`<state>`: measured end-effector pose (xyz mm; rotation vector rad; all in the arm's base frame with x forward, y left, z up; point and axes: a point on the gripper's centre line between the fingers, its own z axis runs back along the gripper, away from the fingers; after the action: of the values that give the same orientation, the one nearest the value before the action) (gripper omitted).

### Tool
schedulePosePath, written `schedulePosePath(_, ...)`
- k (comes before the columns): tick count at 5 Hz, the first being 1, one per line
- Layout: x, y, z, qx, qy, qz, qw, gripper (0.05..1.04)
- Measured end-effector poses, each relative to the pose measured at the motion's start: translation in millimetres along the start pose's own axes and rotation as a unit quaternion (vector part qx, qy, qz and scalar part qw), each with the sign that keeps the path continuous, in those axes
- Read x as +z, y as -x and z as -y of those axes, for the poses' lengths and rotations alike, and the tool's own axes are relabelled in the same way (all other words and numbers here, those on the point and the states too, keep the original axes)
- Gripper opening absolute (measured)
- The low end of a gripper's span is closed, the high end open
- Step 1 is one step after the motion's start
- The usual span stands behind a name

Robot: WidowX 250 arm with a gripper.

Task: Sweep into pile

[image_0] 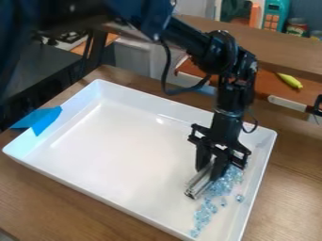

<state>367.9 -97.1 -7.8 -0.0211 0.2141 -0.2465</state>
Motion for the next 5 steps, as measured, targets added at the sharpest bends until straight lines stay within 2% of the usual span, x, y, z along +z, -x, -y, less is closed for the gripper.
schedulePosePath(1,21,8,-17,0.011,0.006,0.029,0.9995,0.371)
schedulePosePath(2,44,17,-57,0.044,0.016,0.057,0.9973,0.371)
schedulePosePath(3,56,26,-92,0.078,0.025,0.070,0.9942,0.371)
schedulePosePath(4,61,31,-114,0.098,0.023,0.072,0.9923,0.371)
schedulePosePath(5,46,28,-136,0.137,0.031,0.042,0.9892,0.371)
